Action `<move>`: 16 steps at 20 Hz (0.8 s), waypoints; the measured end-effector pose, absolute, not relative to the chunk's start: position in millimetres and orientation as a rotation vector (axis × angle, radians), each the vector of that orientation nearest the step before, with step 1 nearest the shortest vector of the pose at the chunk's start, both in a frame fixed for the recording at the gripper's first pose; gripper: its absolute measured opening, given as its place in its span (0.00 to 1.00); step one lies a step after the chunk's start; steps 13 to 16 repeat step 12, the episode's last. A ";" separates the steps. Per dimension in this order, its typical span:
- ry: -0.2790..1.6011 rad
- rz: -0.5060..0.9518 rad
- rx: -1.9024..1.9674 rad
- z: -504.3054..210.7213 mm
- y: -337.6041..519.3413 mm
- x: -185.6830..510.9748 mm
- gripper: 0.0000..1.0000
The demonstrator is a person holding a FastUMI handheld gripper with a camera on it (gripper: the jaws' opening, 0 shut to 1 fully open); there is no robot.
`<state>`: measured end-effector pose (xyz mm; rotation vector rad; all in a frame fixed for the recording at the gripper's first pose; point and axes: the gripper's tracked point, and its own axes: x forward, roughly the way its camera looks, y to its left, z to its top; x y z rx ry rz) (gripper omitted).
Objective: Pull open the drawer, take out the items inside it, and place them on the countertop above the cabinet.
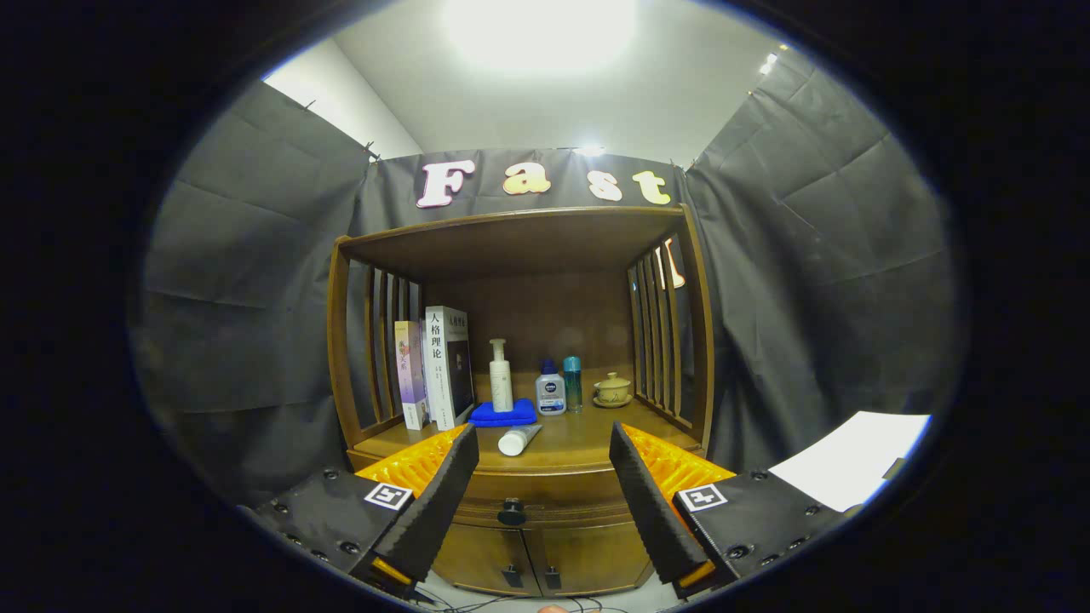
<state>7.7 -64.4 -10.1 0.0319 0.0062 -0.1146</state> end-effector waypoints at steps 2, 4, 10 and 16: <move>0.015 -0.119 0.042 -14.0 -66.6 9.3 0.97; 0.019 -0.123 0.046 -15.9 -67.8 9.7 0.97; 0.011 -0.114 0.048 -14.2 -62.5 9.0 0.97; 0.013 -0.108 0.047 -14.5 -60.0 8.0 0.97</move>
